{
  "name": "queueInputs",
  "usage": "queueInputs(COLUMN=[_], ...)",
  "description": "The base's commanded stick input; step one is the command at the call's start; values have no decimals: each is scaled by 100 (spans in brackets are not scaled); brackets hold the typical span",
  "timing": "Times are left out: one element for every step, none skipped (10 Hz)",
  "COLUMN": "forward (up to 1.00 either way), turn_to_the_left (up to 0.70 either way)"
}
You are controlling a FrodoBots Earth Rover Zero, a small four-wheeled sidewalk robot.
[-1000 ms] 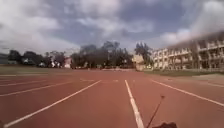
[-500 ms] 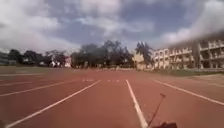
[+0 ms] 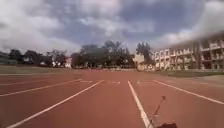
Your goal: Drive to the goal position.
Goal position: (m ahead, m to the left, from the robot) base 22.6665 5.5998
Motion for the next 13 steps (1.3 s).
queueInputs(forward=[70,70,70,70,70,70,70,70,70,70,70,70,70], turn_to_the_left=[-35,-35,-35,-27,-15,-2,0,0,0,0,0,0,0])
